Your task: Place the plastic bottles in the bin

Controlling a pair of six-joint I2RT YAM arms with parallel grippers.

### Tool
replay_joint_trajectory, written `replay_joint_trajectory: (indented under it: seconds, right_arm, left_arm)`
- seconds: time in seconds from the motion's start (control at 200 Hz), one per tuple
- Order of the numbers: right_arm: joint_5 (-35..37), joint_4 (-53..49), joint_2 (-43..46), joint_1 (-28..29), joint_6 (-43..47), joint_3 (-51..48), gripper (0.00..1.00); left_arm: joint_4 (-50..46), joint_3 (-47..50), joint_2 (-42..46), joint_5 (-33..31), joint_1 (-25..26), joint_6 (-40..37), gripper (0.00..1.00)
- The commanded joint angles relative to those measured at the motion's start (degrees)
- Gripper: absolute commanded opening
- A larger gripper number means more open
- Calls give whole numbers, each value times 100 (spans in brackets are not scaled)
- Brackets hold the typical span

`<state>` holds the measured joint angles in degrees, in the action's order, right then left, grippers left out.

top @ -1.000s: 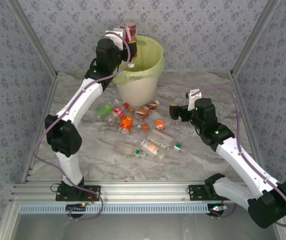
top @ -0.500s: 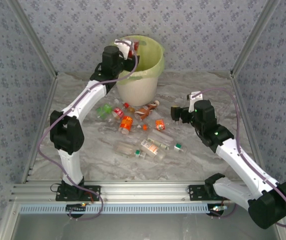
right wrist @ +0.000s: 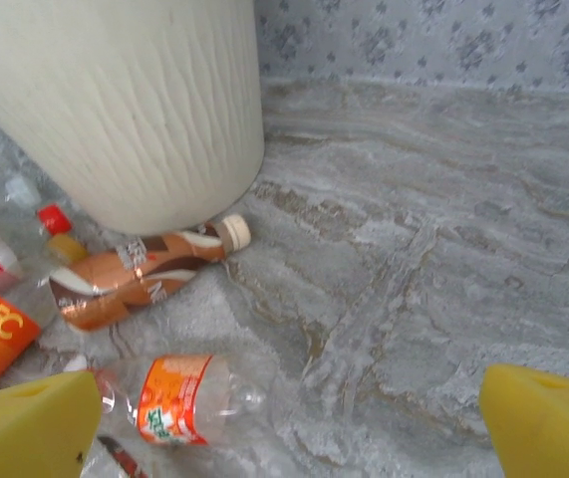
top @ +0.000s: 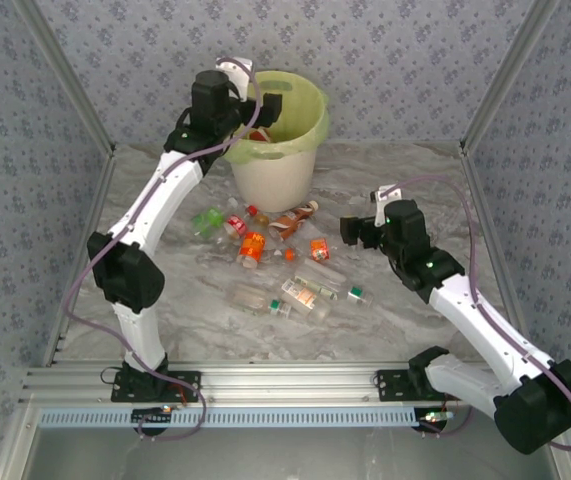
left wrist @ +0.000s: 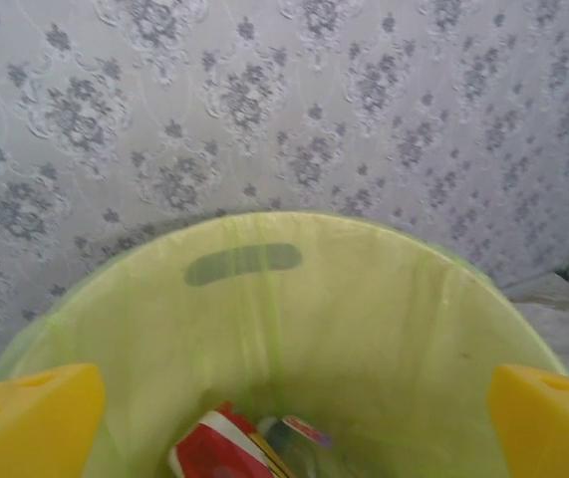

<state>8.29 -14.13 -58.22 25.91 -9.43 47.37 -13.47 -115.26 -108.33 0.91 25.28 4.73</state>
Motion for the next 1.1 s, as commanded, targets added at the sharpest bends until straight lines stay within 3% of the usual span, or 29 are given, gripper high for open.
replay_joint_trajectory:
  seconds: [0.0, 0.24, 0.435, 0.535, 0.86, 1.094]
  right_arm:
    - [-394, -779, -95, -18, 136, 272, 100]
    - [-726, -1537, -266, -4, -189, 187, 100]
    - [-861, -1107, -387, 274, -151, -62, 100]
    - [-896, -950, -555, 400, -130, -63, 100]
    - [-1014, -937, -1363, 800, -81, 64, 100]
    - [-820, -1263, -2016, 1028, -18, 320, 100]
  left_arm:
    - [-407, 36, 554, 605, 47, 294, 99]
    - [-23, 914, 1481, 704, 45, 567, 100]
    - [1777, 2892, 2548, -187, 28, 1275, 99]
    - [2199, 3561, 2968, -480, 10, 1648, 100]
    - [881, 4523, 4267, -938, -50, 2340, 100]
    - [-168, 5410, 5315, -2154, -158, 2533, 99]
